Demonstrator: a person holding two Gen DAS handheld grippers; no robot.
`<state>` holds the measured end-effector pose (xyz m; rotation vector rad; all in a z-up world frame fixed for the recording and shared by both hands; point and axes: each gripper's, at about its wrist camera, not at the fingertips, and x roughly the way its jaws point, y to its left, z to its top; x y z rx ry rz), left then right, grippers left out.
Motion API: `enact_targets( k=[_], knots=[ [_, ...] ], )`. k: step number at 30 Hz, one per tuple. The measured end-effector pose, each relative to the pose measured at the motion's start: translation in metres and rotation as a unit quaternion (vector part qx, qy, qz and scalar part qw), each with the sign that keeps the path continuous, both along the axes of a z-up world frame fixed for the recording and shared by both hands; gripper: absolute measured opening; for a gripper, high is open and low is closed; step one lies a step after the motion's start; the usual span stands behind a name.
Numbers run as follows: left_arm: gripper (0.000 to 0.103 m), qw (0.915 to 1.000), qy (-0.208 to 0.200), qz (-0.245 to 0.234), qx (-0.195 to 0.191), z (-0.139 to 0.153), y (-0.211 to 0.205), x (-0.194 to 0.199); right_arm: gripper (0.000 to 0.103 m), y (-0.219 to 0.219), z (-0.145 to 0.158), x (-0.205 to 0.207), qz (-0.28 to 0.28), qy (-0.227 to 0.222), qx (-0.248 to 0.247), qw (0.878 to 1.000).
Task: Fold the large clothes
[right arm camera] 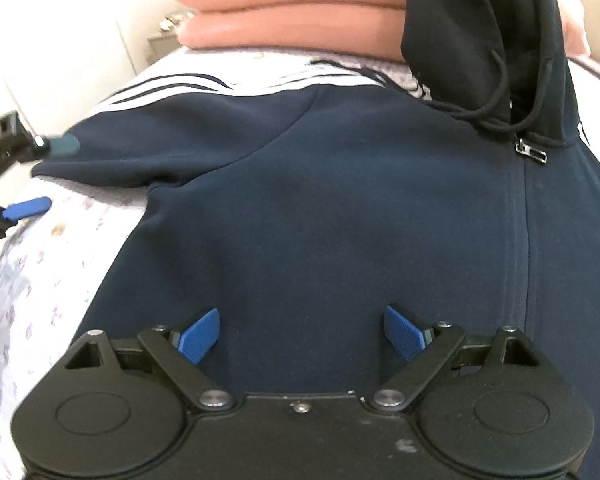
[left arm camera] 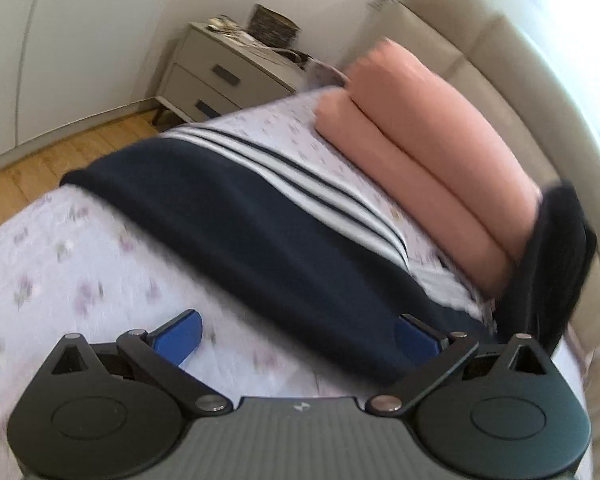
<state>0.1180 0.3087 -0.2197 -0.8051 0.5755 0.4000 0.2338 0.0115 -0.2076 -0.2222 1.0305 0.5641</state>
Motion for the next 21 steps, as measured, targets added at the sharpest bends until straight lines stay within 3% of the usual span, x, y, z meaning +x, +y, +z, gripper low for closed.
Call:
enact_targets(
  k=[2,5,8,11,12,13,14,15,17,21],
  knots=[
    [0.103,0.9995,-0.015,0.026,-0.007,-0.003,0.015,0.005,0.103,0.01,0.009,0.022,-0.042,0.019,0.023,0.999],
    [0.103,0.996,-0.026,0.074,0.042,-0.011,0.029,0.011,0.103,0.035,0.017,0.062,-0.082,0.032,0.046,0.995],
    [0.103,0.9896,-0.053,0.117,0.064,-0.017,0.042,0.01,0.103,0.068,0.022,0.098,-0.094,0.005,0.039,0.995],
    [0.102,0.986,-0.054,0.145,0.062,-0.018,0.063,0.008,0.103,0.1,0.019,0.129,-0.085,-0.021,0.027,0.996],
    [0.092,0.9854,-0.049,0.153,0.056,-0.02,0.072,0.007,0.103,0.108,0.017,0.135,-0.082,-0.026,0.022,0.996],
    [0.054,0.9845,-0.045,0.163,0.049,-0.021,0.081,0.005,0.103,0.113,0.014,0.137,-0.079,-0.029,0.017,0.996],
    [0.026,0.9833,-0.031,0.173,0.047,-0.024,0.092,0.005,0.103,0.117,0.012,0.137,-0.078,-0.03,0.011,0.996],
    [0.011,0.9826,-0.019,0.18,0.043,-0.024,0.101,0.003,0.103,0.118,0.011,0.133,-0.076,-0.028,0.007,0.997],
    [0.008,0.9826,-0.063,0.174,0.023,-0.023,0.113,-0.007,0.103,0.115,0.009,0.115,-0.058,-0.029,0.009,0.998],
    [0.006,0.9767,-0.112,0.159,0.091,0.008,0.103,-0.01,0.103,0.105,0.004,0.049,-0.001,-0.107,-0.032,0.994]
  ],
)
